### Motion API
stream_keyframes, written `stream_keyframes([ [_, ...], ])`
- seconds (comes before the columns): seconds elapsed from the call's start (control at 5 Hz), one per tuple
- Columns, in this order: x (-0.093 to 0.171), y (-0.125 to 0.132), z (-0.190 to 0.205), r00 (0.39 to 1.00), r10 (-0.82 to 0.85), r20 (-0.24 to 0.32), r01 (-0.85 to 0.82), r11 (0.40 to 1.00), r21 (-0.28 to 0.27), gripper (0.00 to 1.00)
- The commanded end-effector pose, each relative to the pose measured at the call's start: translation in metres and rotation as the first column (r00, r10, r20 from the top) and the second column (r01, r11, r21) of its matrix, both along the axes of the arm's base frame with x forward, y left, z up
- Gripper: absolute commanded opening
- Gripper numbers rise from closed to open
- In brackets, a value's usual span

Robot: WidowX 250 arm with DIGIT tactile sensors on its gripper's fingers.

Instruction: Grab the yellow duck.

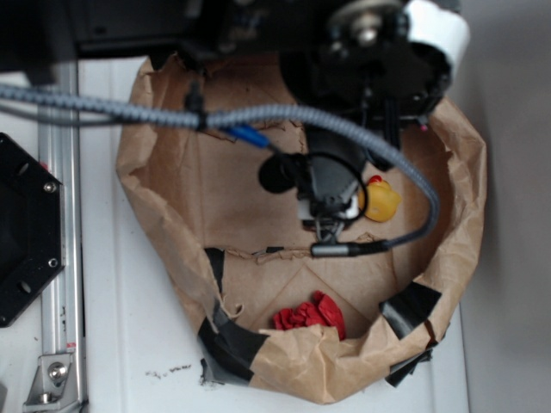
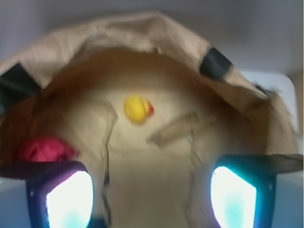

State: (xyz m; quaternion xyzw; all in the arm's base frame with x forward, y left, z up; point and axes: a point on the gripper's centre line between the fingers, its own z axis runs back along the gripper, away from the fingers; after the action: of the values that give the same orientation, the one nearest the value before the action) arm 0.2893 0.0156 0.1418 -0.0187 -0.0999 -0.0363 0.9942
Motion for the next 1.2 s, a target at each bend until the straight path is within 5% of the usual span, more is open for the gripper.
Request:
stream_keyframes([
  [0.0,0.013,-0.015,-0.044,0.997,-0.065,-0.035,0.069,0.993,0.094,1.00],
  [1.0,0.023,-0.009,-0.061,0.996,-0.086,-0.018,0.088,0.993,0.081,1.00],
])
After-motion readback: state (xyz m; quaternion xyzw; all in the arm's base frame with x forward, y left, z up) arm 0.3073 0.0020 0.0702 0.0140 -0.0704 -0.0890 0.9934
